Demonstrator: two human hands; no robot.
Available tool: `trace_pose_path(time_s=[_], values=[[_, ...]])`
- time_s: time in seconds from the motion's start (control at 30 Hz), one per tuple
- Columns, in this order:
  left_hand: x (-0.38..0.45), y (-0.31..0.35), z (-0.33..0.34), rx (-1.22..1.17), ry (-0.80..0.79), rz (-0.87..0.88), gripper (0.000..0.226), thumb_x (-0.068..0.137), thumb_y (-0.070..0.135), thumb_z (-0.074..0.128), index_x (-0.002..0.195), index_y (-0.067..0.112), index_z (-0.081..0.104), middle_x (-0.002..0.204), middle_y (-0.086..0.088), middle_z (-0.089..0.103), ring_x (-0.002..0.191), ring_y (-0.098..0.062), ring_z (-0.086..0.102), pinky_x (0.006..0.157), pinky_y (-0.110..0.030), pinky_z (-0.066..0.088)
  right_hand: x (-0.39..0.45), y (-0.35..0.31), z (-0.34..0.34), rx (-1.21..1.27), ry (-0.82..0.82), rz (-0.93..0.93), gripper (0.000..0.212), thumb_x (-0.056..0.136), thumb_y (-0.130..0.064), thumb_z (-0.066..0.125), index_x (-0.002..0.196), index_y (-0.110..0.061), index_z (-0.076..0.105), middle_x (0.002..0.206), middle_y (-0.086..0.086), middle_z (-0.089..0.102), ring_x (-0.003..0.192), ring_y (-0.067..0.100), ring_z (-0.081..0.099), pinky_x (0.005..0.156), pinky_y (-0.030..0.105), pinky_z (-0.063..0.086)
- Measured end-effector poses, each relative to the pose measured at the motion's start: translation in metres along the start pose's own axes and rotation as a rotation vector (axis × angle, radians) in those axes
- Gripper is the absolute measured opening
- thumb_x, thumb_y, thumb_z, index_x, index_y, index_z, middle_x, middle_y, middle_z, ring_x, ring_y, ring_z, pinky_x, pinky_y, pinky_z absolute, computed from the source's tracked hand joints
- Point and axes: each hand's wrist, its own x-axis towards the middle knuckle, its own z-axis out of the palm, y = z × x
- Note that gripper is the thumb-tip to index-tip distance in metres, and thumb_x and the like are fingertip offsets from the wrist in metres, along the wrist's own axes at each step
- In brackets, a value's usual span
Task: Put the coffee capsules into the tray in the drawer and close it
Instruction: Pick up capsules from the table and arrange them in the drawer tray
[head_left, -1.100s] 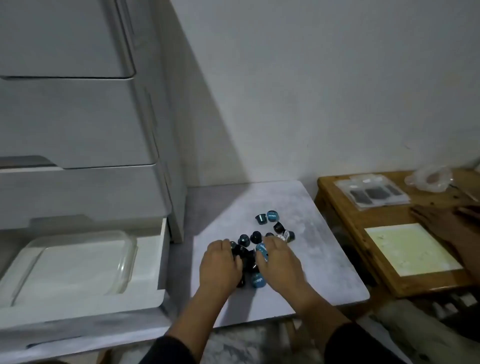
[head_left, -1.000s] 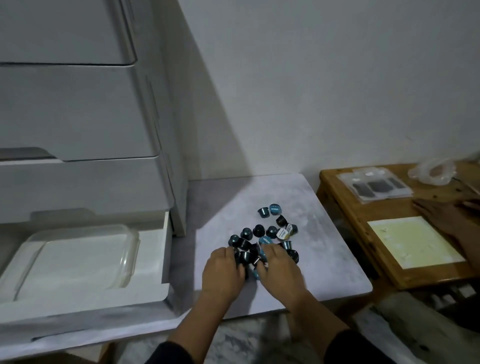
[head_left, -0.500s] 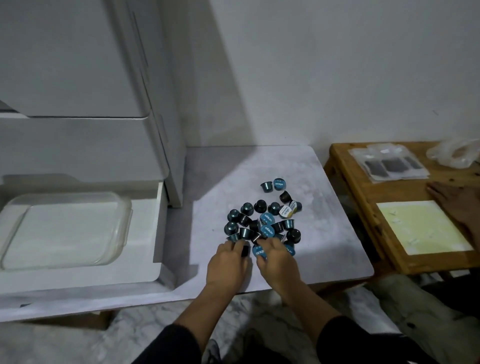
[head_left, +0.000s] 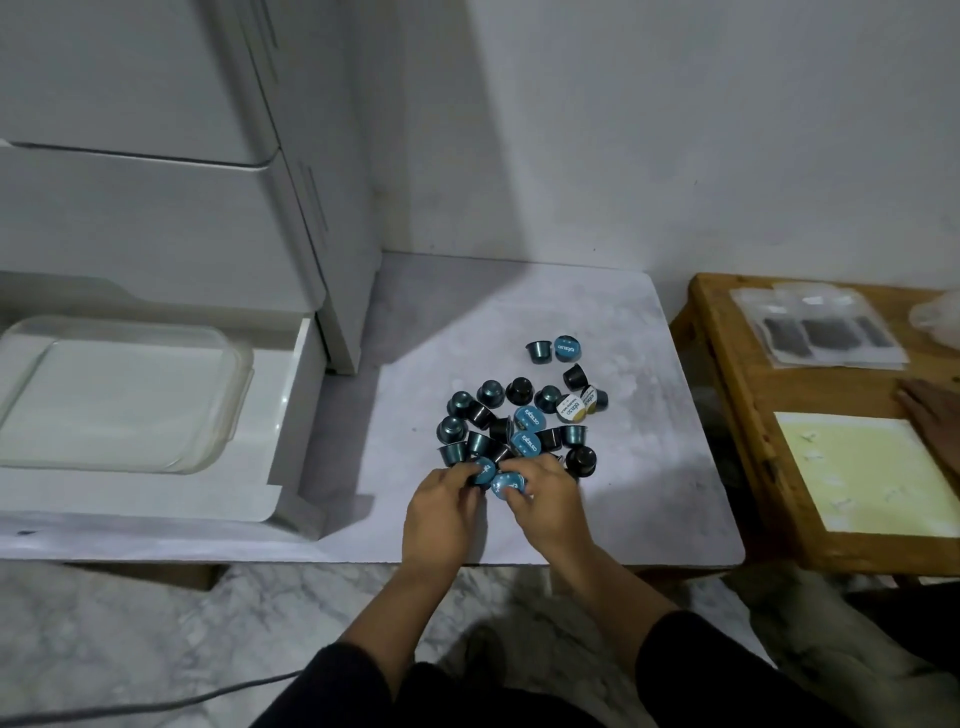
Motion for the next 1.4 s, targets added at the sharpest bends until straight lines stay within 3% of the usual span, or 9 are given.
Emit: trace_pose_path(time_s=[0.1, 0.23, 0.47, 0.67, 0.73, 0.87, 1.0, 1.13, 1.4], values=[[-0.002, 0.002, 0.005, -0.134, 0.055, -0.080, 0.023, 0.084, 0.018, 0.066, 0.106, 0.017, 0.070, 0.101, -0.004, 0.071, 0.091, -0.015, 0.066, 0.083, -0.014, 0.042, 0.002, 0.003, -0.001, 0.063, -0.004, 0.047, 0.026, 0.081, -0.008, 0.064, 0.106, -0.014, 0.068, 0.106, 0.012, 0.059, 0.082, 0.022, 0.062, 0.067, 0.004, 0.036], [0.000, 0.011, 0.008, -0.313, 0.118, -0.268, 0.011, 0.084, 0.018, 0.066, 0.092, 0.017, 0.073, 0.090, 0.003, 0.073, 0.083, -0.007, 0.064, 0.069, 0.005, 0.036, 0.002, 0.007, -0.003, 0.134, 0.013, 0.086, 0.022, 0.081, -0.002, 0.062, 0.099, -0.011, 0.071, 0.103, 0.013, 0.061, 0.073, 0.014, 0.059, 0.064, -0.002, 0.039], [0.009, 0.021, 0.005, -0.451, 0.174, -0.441, 0.013, 0.085, 0.012, 0.063, 0.088, 0.019, 0.074, 0.093, 0.001, 0.073, 0.078, -0.006, 0.058, 0.077, -0.015, 0.039, 0.003, 0.008, -0.014, 0.231, 0.052, 0.152, 0.017, 0.085, 0.001, 0.058, 0.096, -0.003, 0.071, 0.098, 0.013, 0.071, 0.079, 0.012, 0.061, 0.063, -0.003, 0.040], [0.027, 0.034, -0.025, -0.529, 0.199, -0.281, 0.019, 0.083, 0.013, 0.063, 0.081, 0.030, 0.072, 0.087, 0.006, 0.074, 0.086, -0.014, 0.068, 0.087, -0.032, 0.053, 0.025, -0.019, -0.044, 0.303, 0.133, 0.151, 0.020, 0.085, -0.002, 0.058, 0.091, -0.013, 0.074, 0.081, 0.000, 0.068, 0.054, -0.006, 0.055, 0.057, 0.008, 0.042], [0.037, 0.044, -0.047, -0.554, 0.200, -0.205, 0.018, 0.083, 0.012, 0.063, 0.083, 0.026, 0.073, 0.087, 0.007, 0.074, 0.084, -0.010, 0.068, 0.085, -0.029, 0.054, 0.035, -0.038, -0.059, 0.353, 0.149, 0.113, 0.022, 0.085, -0.002, 0.057, 0.089, -0.015, 0.074, 0.083, -0.003, 0.068, 0.062, -0.004, 0.057, 0.065, 0.015, 0.047], [0.054, 0.062, -0.106, -0.550, 0.188, -0.063, 0.020, 0.085, 0.009, 0.062, 0.084, 0.025, 0.074, 0.085, 0.007, 0.074, 0.074, 0.004, 0.064, 0.074, -0.010, 0.049, 0.052, -0.089, -0.086, 0.321, 0.116, -0.024, 0.020, 0.086, -0.004, 0.058, 0.089, -0.016, 0.074, 0.083, -0.009, 0.066, 0.067, -0.010, 0.057, 0.059, -0.002, 0.040], [0.062, 0.064, -0.178, -0.488, 0.093, 0.063, 0.024, 0.086, 0.006, 0.061, 0.082, 0.027, 0.071, 0.081, 0.008, 0.072, 0.065, 0.004, 0.062, 0.071, -0.017, 0.049, 0.064, -0.139, -0.093, 0.318, 0.043, -0.136, 0.021, 0.084, -0.004, 0.059, 0.086, -0.018, 0.074, 0.084, -0.003, 0.069, 0.076, 0.012, 0.062, 0.071, 0.015, 0.047], [0.064, 0.047, -0.254, -0.368, 0.013, 0.104, 0.019, 0.085, 0.006, 0.063, 0.086, 0.023, 0.073, 0.088, -0.002, 0.075, 0.086, -0.018, 0.070, 0.085, -0.031, 0.054, 0.068, -0.195, -0.081, 0.314, -0.087, -0.230, 0.020, 0.085, -0.006, 0.060, 0.085, -0.021, 0.074, 0.074, -0.013, 0.066, 0.073, 0.009, 0.061, 0.061, 0.003, 0.043], [0.084, -0.059, -0.392, -0.071, -0.218, 0.143, 0.017, 0.083, 0.007, 0.066, 0.085, 0.022, 0.075, 0.085, 0.004, 0.076, 0.080, -0.006, 0.070, 0.080, -0.017, 0.055, 0.068, -0.310, 0.002, 0.266, -0.358, -0.349, 0.028, 0.083, -0.006, 0.062, 0.075, -0.030, 0.072, 0.081, 0.003, 0.073, 0.076, 0.012, 0.063, 0.076, 0.022, 0.050]])
